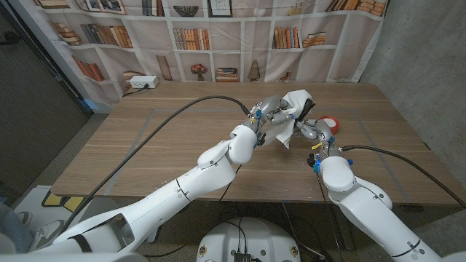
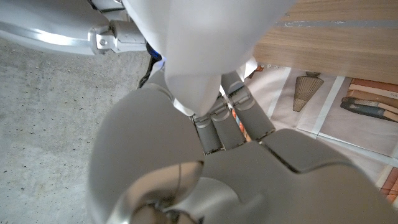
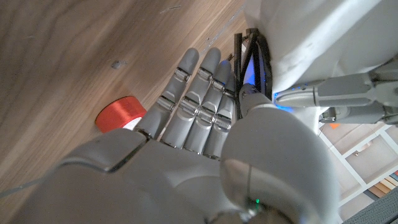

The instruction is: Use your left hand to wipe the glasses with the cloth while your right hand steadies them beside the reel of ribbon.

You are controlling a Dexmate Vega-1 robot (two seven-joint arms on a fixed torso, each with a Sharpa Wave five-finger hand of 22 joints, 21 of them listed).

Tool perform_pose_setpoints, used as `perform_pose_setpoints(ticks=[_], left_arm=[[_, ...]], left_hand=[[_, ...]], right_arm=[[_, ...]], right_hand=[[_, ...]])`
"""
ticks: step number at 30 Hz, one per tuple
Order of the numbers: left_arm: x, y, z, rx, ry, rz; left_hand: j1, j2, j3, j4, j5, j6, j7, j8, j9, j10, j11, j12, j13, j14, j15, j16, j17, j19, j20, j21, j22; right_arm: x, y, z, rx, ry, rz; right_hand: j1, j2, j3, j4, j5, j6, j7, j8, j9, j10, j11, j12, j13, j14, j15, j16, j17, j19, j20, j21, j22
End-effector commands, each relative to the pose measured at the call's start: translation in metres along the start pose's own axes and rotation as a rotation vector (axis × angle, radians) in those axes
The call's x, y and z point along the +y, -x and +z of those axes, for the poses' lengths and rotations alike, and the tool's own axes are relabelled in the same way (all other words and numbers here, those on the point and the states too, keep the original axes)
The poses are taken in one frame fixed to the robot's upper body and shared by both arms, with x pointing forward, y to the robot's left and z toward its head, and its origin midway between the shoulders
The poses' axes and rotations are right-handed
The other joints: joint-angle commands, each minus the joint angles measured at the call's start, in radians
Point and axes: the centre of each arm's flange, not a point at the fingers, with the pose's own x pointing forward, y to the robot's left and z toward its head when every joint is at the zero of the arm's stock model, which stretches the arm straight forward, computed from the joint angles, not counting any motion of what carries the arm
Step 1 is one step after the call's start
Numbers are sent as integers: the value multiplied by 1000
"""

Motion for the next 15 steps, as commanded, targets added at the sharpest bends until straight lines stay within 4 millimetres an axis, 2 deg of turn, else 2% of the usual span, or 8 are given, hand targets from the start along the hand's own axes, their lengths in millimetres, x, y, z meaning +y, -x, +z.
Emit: perform_pose_setpoints(ticks=[1, 9, 15], left_arm=[[10, -2, 10, -26, -4, 39], [23, -8, 29, -86, -22, 97], [31, -8, 35, -110, -19, 129]], left_hand=[[-4, 2, 8, 1, 7, 9, 0, 4, 7, 33, -25, 1, 5, -4, 4, 2, 1, -8, 0, -4, 4], [-6, 2, 11, 2, 7, 8, -1, 3, 9, 33, -25, 1, 6, -6, 2, 1, 1, -9, 1, -4, 5], [-8, 2, 12, 2, 7, 9, -2, 2, 8, 34, -25, -1, 5, -8, 1, 1, 1, -10, 1, -4, 5]], right_arm=[[0, 6, 0, -7, -3, -1], [0, 11, -2, -5, 5, 16], [1, 14, -1, -11, 10, 13]], right_hand=[[1, 6, 4, 0, 7, 9, -5, 3, 2, 0, -2, -2, 4, 7, -24, -2, 4, -1, -126, 6, 2], [1, 6, 4, -1, 7, 9, -6, 3, 2, -4, -1, -3, 5, 6, -24, -2, 4, -2, -126, 8, 1], [1, 6, 4, -1, 7, 7, -7, 3, 3, -1, -1, -2, 5, 6, -24, -2, 4, -4, -126, 9, 1]])
